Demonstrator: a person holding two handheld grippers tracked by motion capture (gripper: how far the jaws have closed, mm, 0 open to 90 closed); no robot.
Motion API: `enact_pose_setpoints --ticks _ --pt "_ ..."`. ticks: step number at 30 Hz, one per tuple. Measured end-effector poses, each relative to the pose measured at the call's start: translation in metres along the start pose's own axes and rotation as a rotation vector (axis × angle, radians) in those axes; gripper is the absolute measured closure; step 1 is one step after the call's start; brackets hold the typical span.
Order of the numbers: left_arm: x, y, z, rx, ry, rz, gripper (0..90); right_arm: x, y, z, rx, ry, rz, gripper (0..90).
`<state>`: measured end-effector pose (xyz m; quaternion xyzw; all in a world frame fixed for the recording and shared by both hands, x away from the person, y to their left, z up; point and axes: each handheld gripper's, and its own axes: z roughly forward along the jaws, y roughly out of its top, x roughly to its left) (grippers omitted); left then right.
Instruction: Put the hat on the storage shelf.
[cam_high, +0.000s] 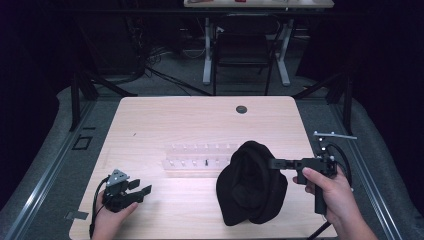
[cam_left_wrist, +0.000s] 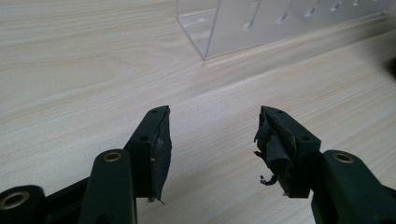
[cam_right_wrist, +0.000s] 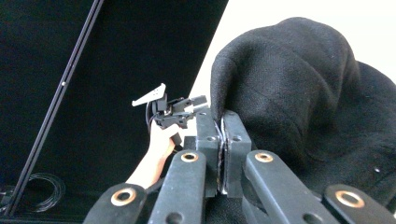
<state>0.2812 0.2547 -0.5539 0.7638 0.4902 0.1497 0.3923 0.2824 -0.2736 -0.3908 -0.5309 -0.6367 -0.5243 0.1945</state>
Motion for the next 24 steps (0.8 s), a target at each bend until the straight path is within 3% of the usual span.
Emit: enact_pose_setpoints --ticks 15,24 --pt "0.000 0.000 -0.001 -0.003 -0.003 -0.002 44.6 0.025 0.018 -0.013 -0.066 -0.040 -0.037 88.1" --pt "-0.003 0.000 0.001 0.002 -0.003 0.021 44.7 0.035 0.030 -0.012 -0.101 -0.021 -0.054 88.1"
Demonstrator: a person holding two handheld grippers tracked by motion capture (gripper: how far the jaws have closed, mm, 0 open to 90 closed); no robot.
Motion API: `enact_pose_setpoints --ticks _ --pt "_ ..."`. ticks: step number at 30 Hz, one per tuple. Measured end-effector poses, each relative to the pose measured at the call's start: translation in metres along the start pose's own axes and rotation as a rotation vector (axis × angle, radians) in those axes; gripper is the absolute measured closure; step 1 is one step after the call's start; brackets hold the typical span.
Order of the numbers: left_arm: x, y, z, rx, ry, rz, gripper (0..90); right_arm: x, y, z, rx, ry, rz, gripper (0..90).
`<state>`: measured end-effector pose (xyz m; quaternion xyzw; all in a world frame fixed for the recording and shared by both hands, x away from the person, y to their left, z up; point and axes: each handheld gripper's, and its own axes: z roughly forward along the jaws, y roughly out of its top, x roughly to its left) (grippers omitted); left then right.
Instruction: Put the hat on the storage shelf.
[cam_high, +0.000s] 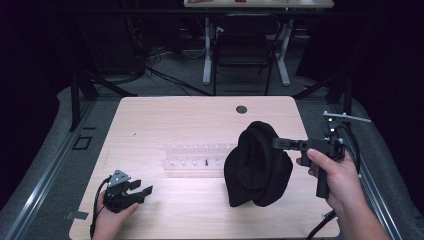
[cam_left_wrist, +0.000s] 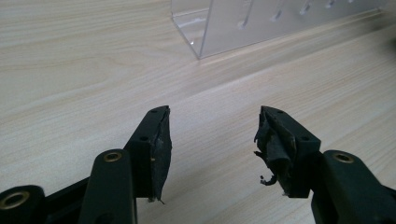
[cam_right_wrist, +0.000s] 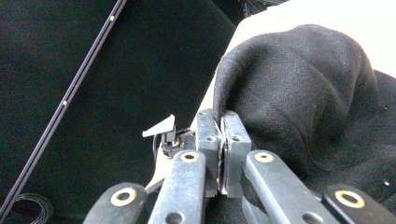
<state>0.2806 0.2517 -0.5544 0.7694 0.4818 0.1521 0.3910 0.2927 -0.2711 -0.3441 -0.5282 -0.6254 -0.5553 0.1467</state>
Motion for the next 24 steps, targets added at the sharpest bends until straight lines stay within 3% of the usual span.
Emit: enact_pose_setpoints --ticks 24 --pt "0.000 0.000 0.002 0.004 -0.011 -0.006 44.7 0.026 0.038 0.022 -0.035 -0.041 -0.034 88.1"
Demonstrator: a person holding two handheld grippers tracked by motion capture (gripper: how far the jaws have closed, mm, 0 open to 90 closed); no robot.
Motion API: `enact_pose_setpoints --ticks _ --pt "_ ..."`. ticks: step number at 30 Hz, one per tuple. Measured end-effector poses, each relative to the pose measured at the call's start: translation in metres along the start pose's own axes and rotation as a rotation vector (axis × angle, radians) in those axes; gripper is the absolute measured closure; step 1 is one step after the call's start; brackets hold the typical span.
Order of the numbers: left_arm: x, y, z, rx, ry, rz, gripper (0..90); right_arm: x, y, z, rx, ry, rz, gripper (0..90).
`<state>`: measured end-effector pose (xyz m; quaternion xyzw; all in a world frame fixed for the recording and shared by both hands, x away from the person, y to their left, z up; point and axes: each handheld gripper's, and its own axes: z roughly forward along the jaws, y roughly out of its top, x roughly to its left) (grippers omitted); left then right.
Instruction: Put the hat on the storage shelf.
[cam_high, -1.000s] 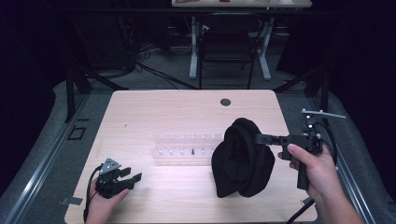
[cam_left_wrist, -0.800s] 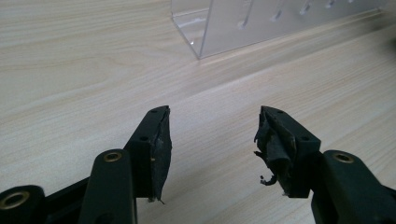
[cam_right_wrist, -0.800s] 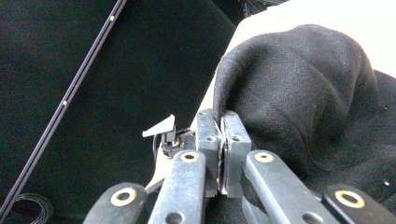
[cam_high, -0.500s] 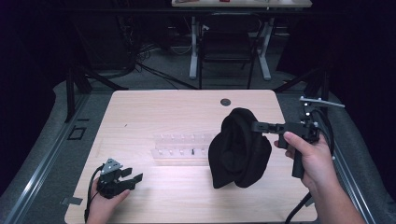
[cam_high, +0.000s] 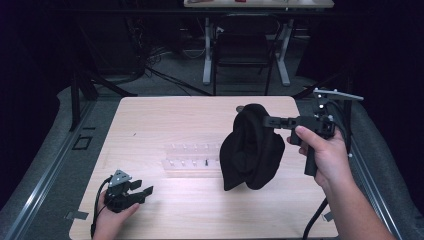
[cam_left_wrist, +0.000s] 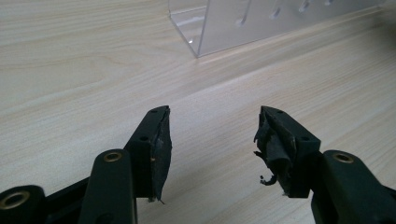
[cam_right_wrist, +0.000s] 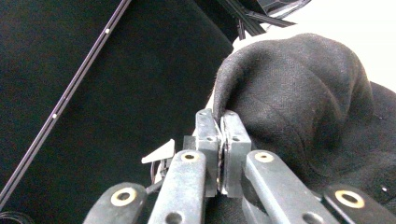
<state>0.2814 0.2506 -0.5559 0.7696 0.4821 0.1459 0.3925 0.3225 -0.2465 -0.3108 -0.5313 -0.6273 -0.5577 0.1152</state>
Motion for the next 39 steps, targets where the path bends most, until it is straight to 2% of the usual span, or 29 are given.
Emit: enact_pose_setpoints --ticks 10,19,27,29,39 --pt "0.000 0.000 0.000 0.001 -0.006 0.010 44.6 0.011 0.017 0.024 -0.019 -0.029 -0.015 88.1" --pt "-0.002 0.001 -0.001 -0.014 -0.018 0.018 44.6 0.012 0.028 0.046 -0.031 -0.033 0.000 88.1" --pt "-0.007 0.004 -0.003 -0.034 -0.018 0.029 45.2 0.018 0.037 0.060 -0.055 -0.068 -0.003 88.1" --pt "-0.008 0.005 -0.003 -0.031 -0.020 0.039 45.3 0.018 0.039 0.064 -0.062 -0.073 0.001 88.1" --pt "-0.009 0.005 -0.003 -0.041 -0.027 0.040 45.5 0.017 0.044 0.080 -0.070 -0.112 -0.011 88.1"
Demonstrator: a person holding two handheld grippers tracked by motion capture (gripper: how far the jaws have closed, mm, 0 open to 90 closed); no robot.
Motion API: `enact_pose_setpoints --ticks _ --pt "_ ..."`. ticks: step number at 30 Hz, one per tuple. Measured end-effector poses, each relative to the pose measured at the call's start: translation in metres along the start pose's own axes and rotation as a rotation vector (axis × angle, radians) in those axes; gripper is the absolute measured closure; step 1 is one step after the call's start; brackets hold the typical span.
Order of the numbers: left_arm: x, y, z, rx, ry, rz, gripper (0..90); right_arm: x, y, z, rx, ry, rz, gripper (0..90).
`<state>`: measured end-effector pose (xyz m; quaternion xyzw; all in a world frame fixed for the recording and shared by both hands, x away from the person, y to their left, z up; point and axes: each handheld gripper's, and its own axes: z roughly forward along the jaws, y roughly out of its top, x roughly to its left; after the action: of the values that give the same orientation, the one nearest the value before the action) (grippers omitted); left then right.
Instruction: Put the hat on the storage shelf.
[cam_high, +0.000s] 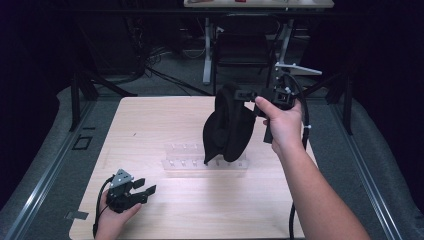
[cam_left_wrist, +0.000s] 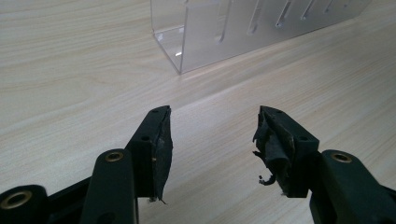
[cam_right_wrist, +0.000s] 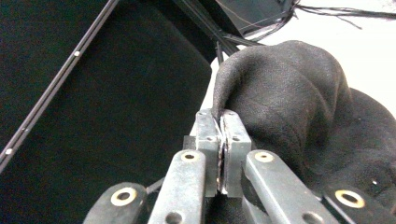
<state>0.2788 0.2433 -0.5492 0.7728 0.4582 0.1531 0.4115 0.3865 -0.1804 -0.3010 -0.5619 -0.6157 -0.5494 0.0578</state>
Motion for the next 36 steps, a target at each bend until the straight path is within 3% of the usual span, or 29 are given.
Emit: enact_pose_setpoints --ticks 11,17,23,32,36 --pt "-0.002 0.001 0.003 0.015 -0.004 0.008 45.5 -0.008 0.000 0.013 -0.004 -0.030 -0.004 88.1" --pt "-0.003 0.001 0.004 0.005 -0.009 0.010 45.5 -0.012 0.000 0.017 -0.006 -0.011 0.005 88.0" --pt "-0.005 0.002 0.005 -0.002 -0.010 0.017 46.1 -0.007 -0.006 0.018 0.012 0.009 -0.015 88.0" --pt "-0.015 0.017 0.000 -0.066 -0.048 0.027 49.7 0.002 -0.017 0.024 0.038 0.057 -0.026 87.9" --pt "-0.024 0.025 0.005 -0.065 -0.060 0.061 50.4 0.002 -0.021 0.025 0.046 0.075 -0.020 87.9"
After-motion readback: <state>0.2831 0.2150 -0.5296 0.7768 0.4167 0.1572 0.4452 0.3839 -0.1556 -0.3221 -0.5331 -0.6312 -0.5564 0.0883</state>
